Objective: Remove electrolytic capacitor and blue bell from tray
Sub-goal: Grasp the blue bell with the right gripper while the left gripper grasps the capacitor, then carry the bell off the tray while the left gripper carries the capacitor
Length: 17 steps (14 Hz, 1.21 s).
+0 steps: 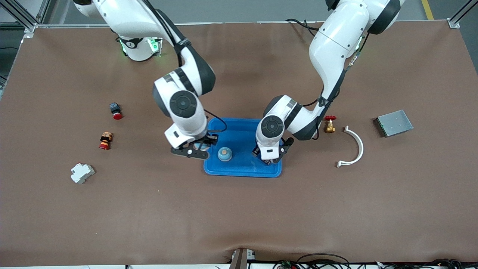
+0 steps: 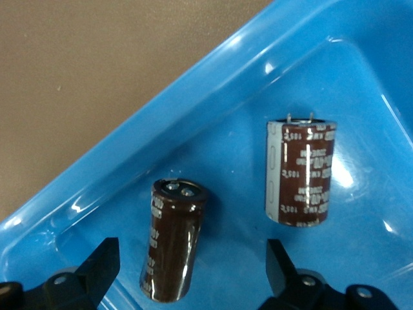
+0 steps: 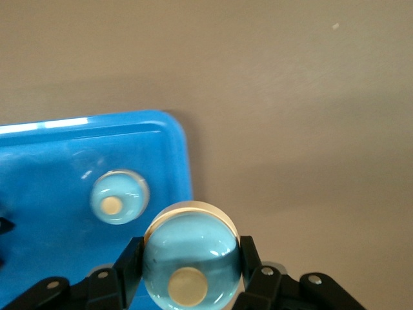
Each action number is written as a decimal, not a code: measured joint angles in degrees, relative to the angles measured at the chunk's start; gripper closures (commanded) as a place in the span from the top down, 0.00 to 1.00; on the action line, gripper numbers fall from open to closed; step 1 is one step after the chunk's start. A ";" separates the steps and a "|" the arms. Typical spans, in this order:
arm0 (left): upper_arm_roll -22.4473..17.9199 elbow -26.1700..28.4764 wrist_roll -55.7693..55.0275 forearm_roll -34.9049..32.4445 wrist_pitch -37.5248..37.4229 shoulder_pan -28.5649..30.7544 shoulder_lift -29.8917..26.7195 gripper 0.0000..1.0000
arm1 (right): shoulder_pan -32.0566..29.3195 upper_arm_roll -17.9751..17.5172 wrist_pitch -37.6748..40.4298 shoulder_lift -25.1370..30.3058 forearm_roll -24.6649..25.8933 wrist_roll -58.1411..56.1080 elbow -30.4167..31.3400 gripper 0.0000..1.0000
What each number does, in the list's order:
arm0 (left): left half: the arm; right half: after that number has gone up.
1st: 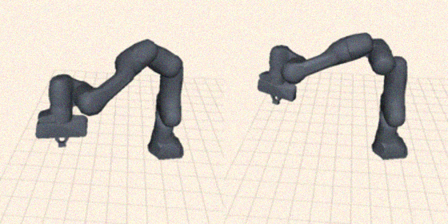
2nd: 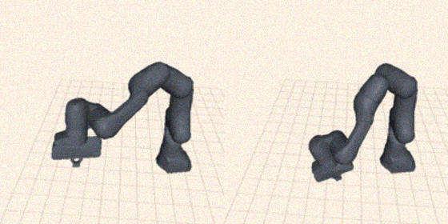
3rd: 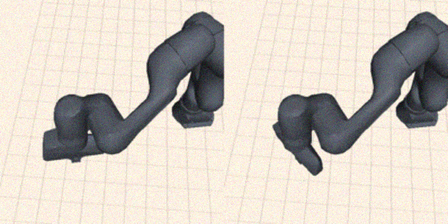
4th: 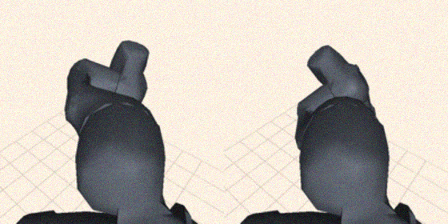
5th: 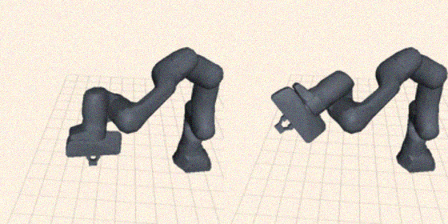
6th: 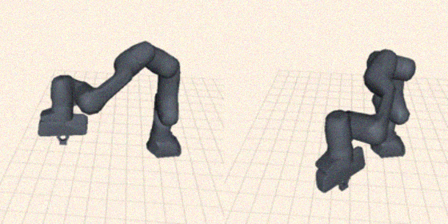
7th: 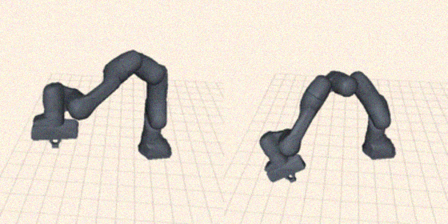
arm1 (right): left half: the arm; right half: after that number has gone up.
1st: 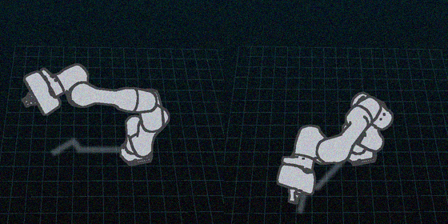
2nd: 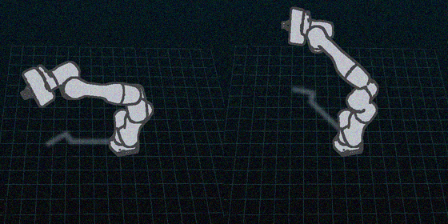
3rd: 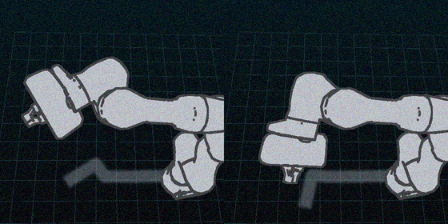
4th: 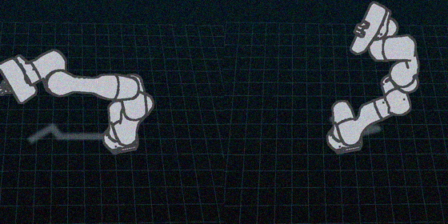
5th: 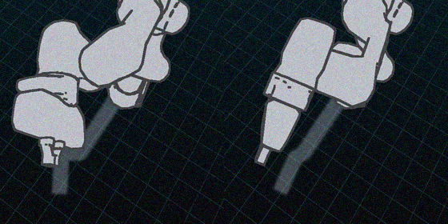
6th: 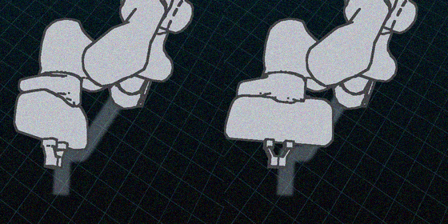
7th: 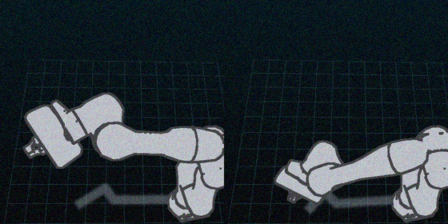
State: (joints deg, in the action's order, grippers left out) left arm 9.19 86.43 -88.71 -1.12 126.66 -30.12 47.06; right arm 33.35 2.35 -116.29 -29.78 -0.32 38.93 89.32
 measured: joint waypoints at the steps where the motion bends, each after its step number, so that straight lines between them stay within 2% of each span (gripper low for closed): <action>1: -0.11 0.00 0.00 -0.01 0.00 0.01 0.02 0.85 | -1.22 0.02 -0.31 1.52 0.00 -2.25 2.13 0.00; 6: -0.28 -0.57 -0.01 -0.02 0.27 0.03 -0.03 0.16 | -6.00 0.11 -6.77 8.83 0.01 -10.55 15.03 0.00; 8: -0.29 -0.73 -0.01 -0.02 0.27 0.04 -0.07 0.07 | -8.67 0.12 -7.56 11.08 0.01 -14.51 18.34 0.00; 13: -0.40 -1.04 -0.02 -0.02 0.25 0.42 -0.65 0.06 | -14.29 0.11 -14.86 15.20 0.01 -22.46 28.16 0.00; 17: -0.47 -1.33 -0.02 -0.05 -1.42 0.90 -2.72 0.04 | -16.69 0.09 -20.68 15.96 -0.45 -23.59 34.34 0.00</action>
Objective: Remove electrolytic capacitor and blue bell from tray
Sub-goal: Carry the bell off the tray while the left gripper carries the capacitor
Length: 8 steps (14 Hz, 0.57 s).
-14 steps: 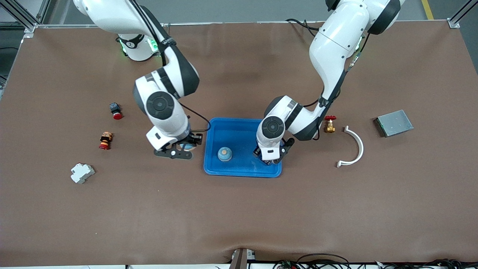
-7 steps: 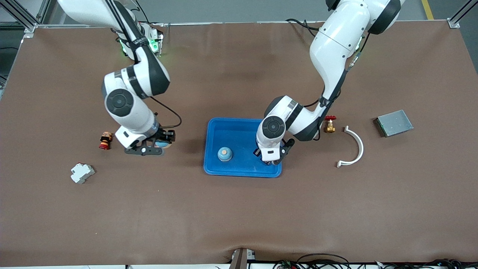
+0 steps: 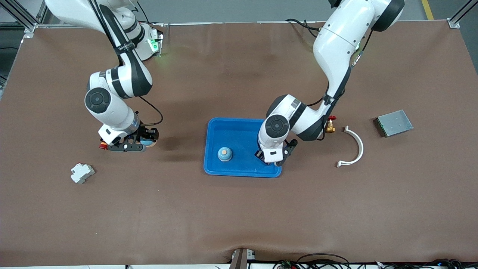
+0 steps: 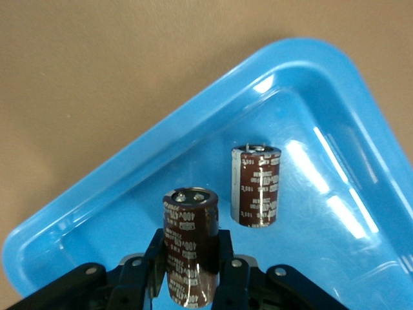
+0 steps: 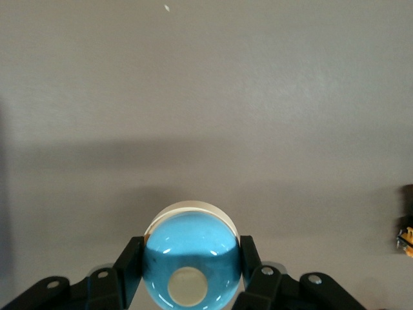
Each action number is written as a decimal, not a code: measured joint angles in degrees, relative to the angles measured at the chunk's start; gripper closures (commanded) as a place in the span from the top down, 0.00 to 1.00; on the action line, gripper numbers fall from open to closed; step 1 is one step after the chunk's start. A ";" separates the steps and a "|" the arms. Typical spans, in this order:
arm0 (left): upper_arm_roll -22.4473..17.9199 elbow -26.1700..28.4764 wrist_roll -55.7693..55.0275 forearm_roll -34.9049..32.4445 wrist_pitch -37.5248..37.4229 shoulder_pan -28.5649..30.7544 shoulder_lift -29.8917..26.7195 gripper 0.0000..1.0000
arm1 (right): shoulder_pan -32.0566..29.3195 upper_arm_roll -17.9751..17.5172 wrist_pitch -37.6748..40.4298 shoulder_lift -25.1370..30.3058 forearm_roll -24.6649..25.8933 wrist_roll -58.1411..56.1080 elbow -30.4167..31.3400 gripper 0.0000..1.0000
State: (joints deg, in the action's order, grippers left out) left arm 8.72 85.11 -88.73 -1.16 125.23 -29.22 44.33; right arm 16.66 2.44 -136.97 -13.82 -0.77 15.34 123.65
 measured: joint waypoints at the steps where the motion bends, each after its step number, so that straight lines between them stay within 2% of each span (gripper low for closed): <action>1: 0.00 -0.06 0.16 -0.04 -1.24 0.27 -0.88 0.04 | -0.33 0.00 -0.90 0.00 -0.06 -0.02 0.85 0.00; 8: 0.12 -0.29 13.85 -0.05 -16.42 5.76 -11.04 0.04 | -1.28 -0.01 -6.58 -0.36 -0.43 -0.03 4.36 0.00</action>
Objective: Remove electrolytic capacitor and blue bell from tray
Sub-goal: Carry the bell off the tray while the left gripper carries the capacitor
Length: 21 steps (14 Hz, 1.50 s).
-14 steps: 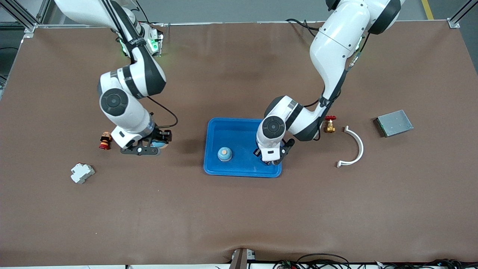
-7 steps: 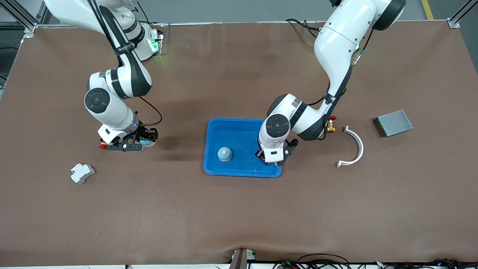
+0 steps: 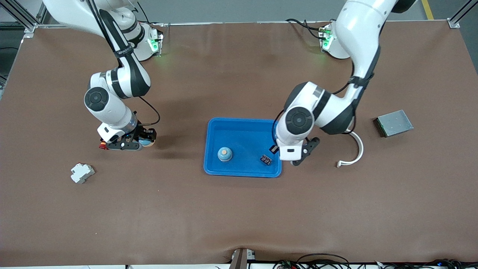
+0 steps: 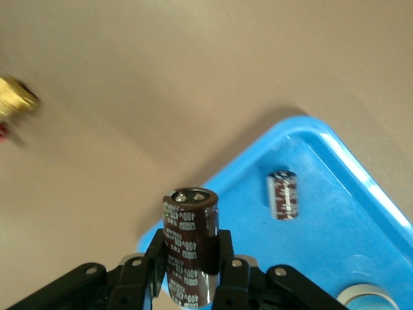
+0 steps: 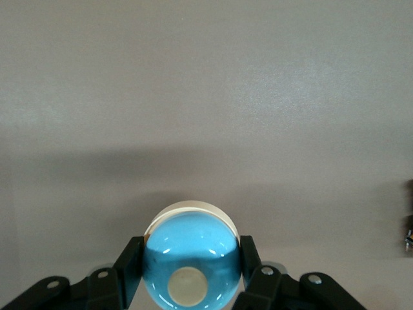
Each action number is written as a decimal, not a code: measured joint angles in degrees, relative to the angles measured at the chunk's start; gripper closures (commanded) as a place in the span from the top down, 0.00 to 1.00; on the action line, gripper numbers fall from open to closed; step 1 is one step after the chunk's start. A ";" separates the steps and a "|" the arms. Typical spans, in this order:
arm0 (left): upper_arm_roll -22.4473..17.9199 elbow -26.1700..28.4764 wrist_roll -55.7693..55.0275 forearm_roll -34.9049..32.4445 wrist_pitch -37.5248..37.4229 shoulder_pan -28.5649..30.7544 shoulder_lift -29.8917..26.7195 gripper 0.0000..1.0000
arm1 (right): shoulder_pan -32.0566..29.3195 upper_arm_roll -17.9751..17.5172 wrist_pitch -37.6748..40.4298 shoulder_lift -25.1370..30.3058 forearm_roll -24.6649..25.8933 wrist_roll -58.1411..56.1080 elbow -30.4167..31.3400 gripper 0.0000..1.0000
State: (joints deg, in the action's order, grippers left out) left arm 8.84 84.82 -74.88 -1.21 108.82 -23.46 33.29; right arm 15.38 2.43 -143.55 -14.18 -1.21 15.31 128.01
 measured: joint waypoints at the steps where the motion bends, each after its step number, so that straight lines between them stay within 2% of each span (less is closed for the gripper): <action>1: 0.02 0.22 3.14 0.01 -2.34 1.45 -1.43 0.04 | -0.13 0.00 -1.09 -0.36 -0.08 0.00 0.49 0.00; 4: 0.02 2.88 14.67 0.22 -6.07 6.94 -6.21 0.04 | -0.38 -0.01 -3.79 -2.27 -0.11 0.00 1.49 0.00; 8: -0.04 10.12 32.04 0.26 -6.73 15.55 -13.05 0.03 | -0.55 -0.04 -4.88 -4.72 -0.99 0.00 1.62 0.00; 10: -0.12 12.30 41.10 0.10 -6.66 20.11 -14.56 0.03 | -0.57 -0.11 -5.13 -5.27 -1.74 0.00 1.62 0.00; 11: -0.16 12.90 47.63 -0.38 -6.29 23.54 -14.66 0.03 | -0.58 -0.19 -5.43 -5.69 -2.52 0.00 1.62 0.00; 14: -0.18 13.73 56.59 -1.85 -2.64 28.09 -14.13 0.03 | -0.62 -0.33 -6.23 -6.46 -3.32 -0.01 1.62 0.00; 21: -0.18 14.49 61.89 -7.41 9.66 31.12 -8.14 0.03 | -0.63 -0.58 -8.24 -7.77 -4.28 -0.03 1.61 0.00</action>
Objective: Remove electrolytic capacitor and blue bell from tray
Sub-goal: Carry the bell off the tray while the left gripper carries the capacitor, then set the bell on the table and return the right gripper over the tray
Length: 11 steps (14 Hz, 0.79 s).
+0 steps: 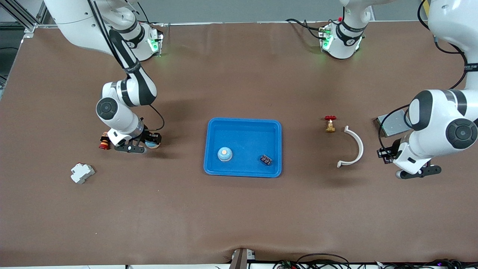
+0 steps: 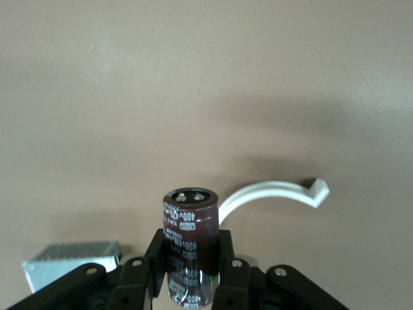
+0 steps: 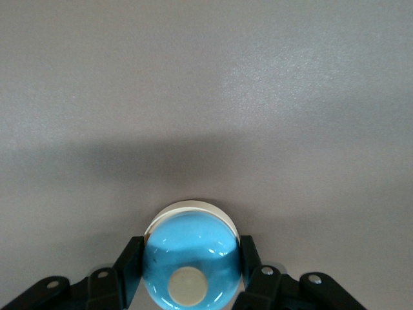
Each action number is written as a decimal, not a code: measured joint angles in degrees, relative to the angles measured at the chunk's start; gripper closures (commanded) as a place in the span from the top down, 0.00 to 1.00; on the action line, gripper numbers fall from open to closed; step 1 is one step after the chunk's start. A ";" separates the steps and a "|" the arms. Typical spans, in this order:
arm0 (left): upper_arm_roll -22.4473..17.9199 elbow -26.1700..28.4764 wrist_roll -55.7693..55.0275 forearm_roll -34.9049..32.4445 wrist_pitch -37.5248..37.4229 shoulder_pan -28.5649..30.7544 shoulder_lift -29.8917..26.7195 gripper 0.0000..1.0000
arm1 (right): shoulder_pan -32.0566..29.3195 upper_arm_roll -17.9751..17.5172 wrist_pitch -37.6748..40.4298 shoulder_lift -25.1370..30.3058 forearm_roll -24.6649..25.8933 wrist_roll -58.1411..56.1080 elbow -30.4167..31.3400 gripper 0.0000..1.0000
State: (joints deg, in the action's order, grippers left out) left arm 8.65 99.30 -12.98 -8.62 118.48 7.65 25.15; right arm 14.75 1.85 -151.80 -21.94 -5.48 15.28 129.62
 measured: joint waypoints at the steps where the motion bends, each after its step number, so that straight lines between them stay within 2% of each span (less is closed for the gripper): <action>1: 0.01 0.05 0.02 -0.77 1.48 0.00 1.10 0.03 | 0.00 -0.04 -0.24 -0.11 -0.13 0.00 0.00 0.02; 7: -0.10 0.12 0.02 -5.13 6.39 0.16 7.09 0.03 | 0.00 -0.12 -1.14 -0.80 -0.45 -0.01 -0.01 0.00; 8: -0.14 0.11 0.02 -5.68 6.61 0.23 7.68 0.03 | 0.00 -0.12 -1.34 -0.87 -0.46 -0.01 -0.01 0.29; 9: -0.17 0.10 0.02 -5.91 6.73 0.34 8.05 0.03 | 0.00 -0.13 -1.36 -0.89 -0.46 -0.01 -0.01 0.81; 10: -0.19 0.10 0.02 -5.98 6.75 0.50 8.25 0.03 | 0.00 -0.13 -1.36 -0.89 -0.48 -0.01 -0.01 1.00; 11: -0.21 0.11 0.02 -6.04 6.75 0.69 8.40 0.03 | 0.00 -0.18 -1.38 -0.90 -0.69 0.00 -0.03 1.00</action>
State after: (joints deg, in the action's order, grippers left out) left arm 8.45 99.42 -12.96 -14.66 125.23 8.35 33.56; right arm 14.75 1.67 -153.18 -22.85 -6.17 15.28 129.59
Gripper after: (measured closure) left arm 0.648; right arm 0.313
